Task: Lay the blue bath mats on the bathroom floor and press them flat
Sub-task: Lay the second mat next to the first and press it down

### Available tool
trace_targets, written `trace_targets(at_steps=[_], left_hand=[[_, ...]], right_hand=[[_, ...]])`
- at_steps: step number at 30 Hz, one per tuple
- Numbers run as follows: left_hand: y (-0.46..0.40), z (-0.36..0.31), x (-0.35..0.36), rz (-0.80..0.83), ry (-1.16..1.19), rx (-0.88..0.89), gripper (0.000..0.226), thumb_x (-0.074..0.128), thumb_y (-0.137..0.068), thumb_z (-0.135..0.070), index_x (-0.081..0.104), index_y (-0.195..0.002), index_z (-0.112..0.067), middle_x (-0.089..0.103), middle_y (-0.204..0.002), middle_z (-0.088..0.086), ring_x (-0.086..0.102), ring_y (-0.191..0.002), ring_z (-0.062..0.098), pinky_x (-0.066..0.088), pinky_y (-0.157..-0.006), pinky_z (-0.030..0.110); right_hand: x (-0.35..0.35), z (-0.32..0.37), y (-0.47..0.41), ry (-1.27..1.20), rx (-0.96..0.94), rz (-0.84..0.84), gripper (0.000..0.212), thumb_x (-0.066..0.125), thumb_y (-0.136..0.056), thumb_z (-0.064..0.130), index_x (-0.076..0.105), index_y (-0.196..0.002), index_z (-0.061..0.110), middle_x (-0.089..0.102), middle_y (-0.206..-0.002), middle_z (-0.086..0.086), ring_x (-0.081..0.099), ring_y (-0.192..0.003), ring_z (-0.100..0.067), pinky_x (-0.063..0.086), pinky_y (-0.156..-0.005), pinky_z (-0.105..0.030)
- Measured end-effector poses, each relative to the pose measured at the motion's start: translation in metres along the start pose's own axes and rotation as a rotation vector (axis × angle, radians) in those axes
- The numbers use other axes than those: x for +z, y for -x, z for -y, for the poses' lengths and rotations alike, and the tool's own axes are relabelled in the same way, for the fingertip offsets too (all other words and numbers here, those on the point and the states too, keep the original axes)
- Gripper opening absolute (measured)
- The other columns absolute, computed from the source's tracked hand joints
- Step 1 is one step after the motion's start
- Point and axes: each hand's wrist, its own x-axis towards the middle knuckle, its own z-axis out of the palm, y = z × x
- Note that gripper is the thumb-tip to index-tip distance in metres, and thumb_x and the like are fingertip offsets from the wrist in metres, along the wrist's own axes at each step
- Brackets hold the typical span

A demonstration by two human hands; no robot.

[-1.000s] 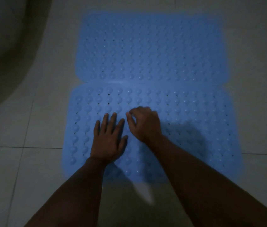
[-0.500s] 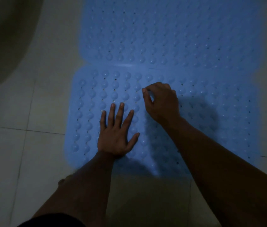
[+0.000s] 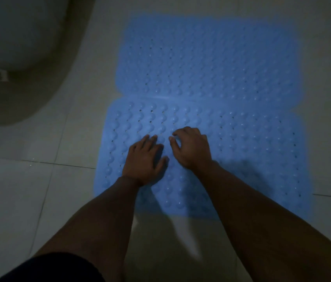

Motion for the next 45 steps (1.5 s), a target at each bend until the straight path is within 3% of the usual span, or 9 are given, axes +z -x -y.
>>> trace_targets(at_steps=[2, 6, 10, 12, 16, 30, 36, 41, 45], left_hand=[[0.003, 0.022, -0.014, -0.093, -0.059, -0.025, 0.057, 0.036, -0.095, -0.051, 0.065, -0.132, -0.019, 0.057, -0.147, 0.010, 0.042, -0.146, 0.038, 0.038, -0.109, 0.054], [0.029, 0.067, -0.032, -0.220, -0.136, -0.170, 0.044, 0.045, -0.093, -0.039, 0.066, -0.126, -0.018, 0.063, -0.138, 0.010, 0.044, -0.142, 0.040, 0.041, -0.104, 0.053], [0.052, 0.088, -0.032, -0.229, -0.148, -0.261, 0.047, 0.043, -0.095, -0.039, 0.062, -0.134, -0.020, 0.058, -0.145, 0.009, 0.038, -0.147, 0.038, 0.038, -0.108, 0.054], [0.058, 0.091, -0.029, -0.230, -0.131, -0.271, 0.049, 0.040, -0.097, -0.039, 0.060, -0.136, -0.019, 0.057, -0.147, 0.010, 0.036, -0.148, 0.038, 0.037, -0.109, 0.054], [0.057, 0.095, -0.025, -0.241, -0.112, -0.270, 0.049, 0.036, -0.101, -0.040, 0.059, -0.138, -0.019, 0.054, -0.150, 0.009, 0.034, -0.150, 0.035, 0.037, -0.110, 0.053], [0.067, 0.121, -0.017, -0.195, -0.065, -0.338, 0.054, 0.030, -0.104, -0.044, 0.052, -0.146, -0.018, 0.044, -0.158, 0.013, 0.026, -0.154, 0.034, 0.030, -0.117, 0.051], [0.069, 0.108, -0.016, -0.208, -0.046, -0.317, 0.052, 0.032, -0.105, -0.044, 0.051, -0.146, -0.020, 0.044, -0.158, 0.011, 0.025, -0.155, 0.033, 0.032, -0.118, 0.054], [0.075, 0.100, -0.023, -0.232, -0.045, -0.328, 0.052, 0.033, -0.104, -0.043, 0.055, -0.144, -0.020, 0.047, -0.156, 0.010, 0.029, -0.153, 0.032, 0.033, -0.116, 0.053], [0.082, 0.092, -0.024, -0.218, -0.064, -0.310, 0.052, 0.034, -0.103, -0.043, 0.057, -0.143, -0.019, 0.052, -0.153, 0.012, 0.035, -0.150, 0.037, 0.038, -0.112, 0.055]], right_hand=[[0.005, 0.018, 0.004, -0.016, -0.034, 0.037, 0.036, 0.049, -0.092, 0.048, 0.070, -0.107, 0.023, 0.069, -0.107, -0.001, 0.063, -0.104, -0.030, 0.049, -0.082, -0.043], [0.028, 0.063, 0.021, -0.023, -0.133, 0.073, 0.041, 0.052, -0.092, 0.043, 0.067, -0.120, 0.019, 0.066, -0.125, -0.006, 0.058, -0.124, -0.030, 0.050, -0.093, -0.048], [0.057, 0.104, 0.045, 0.071, -0.151, 0.254, 0.063, 0.031, -0.101, 0.047, 0.038, -0.154, 0.013, 0.029, -0.164, -0.014, 0.018, -0.155, -0.032, 0.022, -0.121, -0.060], [0.072, 0.117, 0.058, 0.135, -0.173, 0.319, 0.068, 0.024, -0.102, 0.048, 0.021, -0.160, 0.012, 0.009, -0.169, -0.015, 0.002, -0.157, -0.031, 0.010, -0.122, -0.064], [0.092, 0.129, 0.075, 0.216, -0.163, 0.335, 0.079, 0.031, -0.099, 0.055, 0.015, -0.161, 0.008, -0.002, -0.169, -0.019, -0.008, -0.157, -0.033, 0.004, -0.118, -0.069], [0.094, 0.138, 0.071, 0.162, -0.096, 0.307, 0.084, 0.031, -0.097, 0.065, 0.016, -0.162, 0.013, -0.003, -0.170, -0.013, -0.007, -0.157, -0.028, 0.006, -0.121, -0.065], [0.091, 0.137, 0.070, 0.155, -0.121, 0.365, 0.100, 0.036, -0.087, 0.071, 0.009, -0.162, 0.012, -0.007, -0.170, -0.014, -0.010, -0.157, -0.028, 0.001, -0.121, -0.066], [0.076, 0.136, 0.055, 0.045, -0.088, 0.541, 0.098, 0.028, -0.085, 0.070, -0.003, -0.162, 0.018, -0.020, -0.168, -0.005, -0.022, -0.155, -0.021, -0.017, -0.120, -0.059], [0.046, 0.129, 0.022, -0.184, 0.003, 0.681, 0.077, 0.051, -0.097, 0.053, 0.017, -0.161, 0.027, 0.006, -0.171, 0.001, 0.005, -0.157, -0.018, 0.001, -0.127, -0.052]])
